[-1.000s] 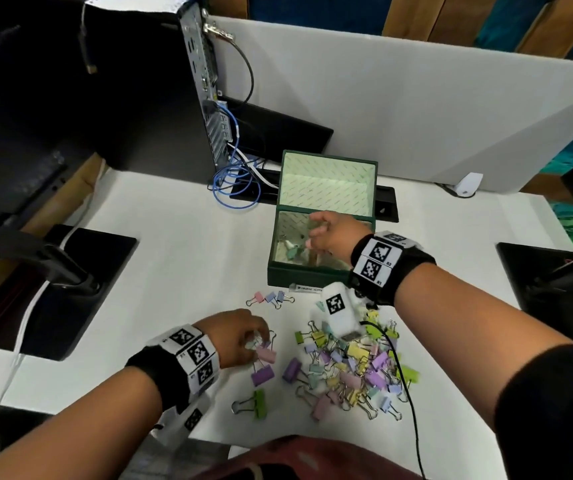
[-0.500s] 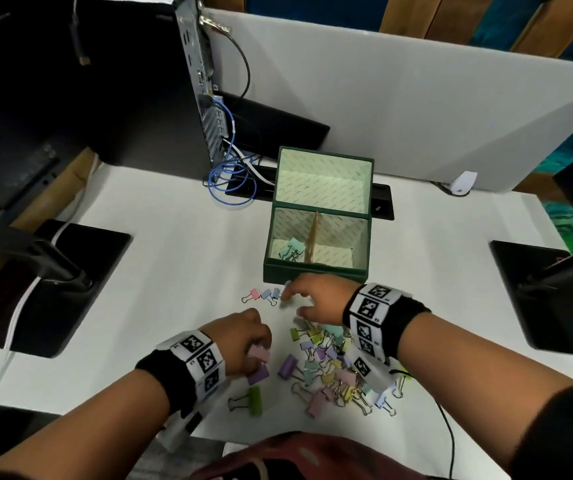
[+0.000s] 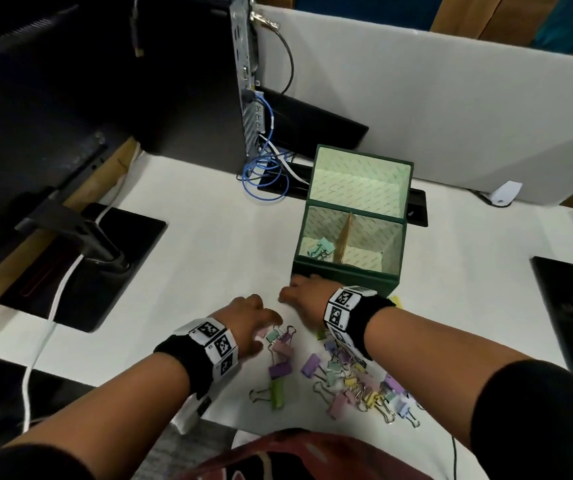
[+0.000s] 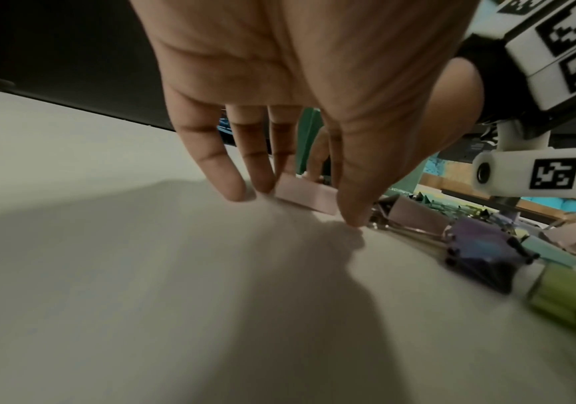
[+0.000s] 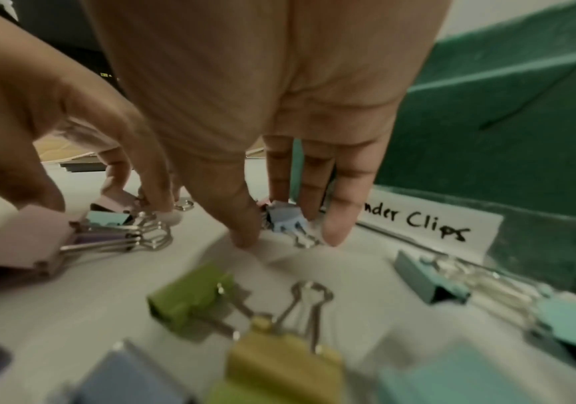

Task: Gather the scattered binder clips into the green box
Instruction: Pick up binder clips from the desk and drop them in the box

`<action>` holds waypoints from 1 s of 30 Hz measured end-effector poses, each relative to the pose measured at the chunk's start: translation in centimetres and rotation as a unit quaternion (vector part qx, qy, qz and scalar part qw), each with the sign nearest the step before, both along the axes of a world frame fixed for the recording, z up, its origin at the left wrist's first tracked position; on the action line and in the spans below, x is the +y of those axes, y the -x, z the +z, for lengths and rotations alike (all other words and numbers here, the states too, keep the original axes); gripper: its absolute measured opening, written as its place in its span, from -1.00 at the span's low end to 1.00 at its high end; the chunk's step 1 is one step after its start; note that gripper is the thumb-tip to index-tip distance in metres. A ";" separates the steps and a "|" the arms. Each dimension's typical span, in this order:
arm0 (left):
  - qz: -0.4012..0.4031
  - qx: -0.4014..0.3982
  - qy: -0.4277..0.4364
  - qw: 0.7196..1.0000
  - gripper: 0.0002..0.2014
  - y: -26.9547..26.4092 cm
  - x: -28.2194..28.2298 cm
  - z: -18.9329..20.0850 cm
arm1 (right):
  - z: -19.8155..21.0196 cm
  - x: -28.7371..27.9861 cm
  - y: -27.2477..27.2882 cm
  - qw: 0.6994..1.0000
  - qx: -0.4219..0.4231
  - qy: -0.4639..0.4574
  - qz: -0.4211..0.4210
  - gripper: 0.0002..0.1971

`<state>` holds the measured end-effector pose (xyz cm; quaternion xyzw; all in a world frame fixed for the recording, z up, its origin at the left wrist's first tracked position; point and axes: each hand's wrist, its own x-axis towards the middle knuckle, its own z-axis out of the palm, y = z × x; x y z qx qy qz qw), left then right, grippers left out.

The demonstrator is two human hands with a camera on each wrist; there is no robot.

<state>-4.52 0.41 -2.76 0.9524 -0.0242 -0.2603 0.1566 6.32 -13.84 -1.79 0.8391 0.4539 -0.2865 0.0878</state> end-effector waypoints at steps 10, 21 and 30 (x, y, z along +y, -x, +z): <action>-0.083 -0.046 -0.062 0.994 -0.51 -1.5 -1.9 0.2 | -0.2 -2.9 0.1 0.993 0.032 -0.045 -0.108 -0.75; -0.129 -0.058 -0.060 0.988 -0.61 -2.2 -3.2 0.0 | 0.7 -5.4 1.2 0.992 0.046 -0.079 -0.092 -0.57; -0.053 -0.024 -0.016 0.998 -0.61 -2.0 -3.5 0.1 | 1.0 -5.8 0.8 0.977 0.070 -0.077 -0.188 -0.82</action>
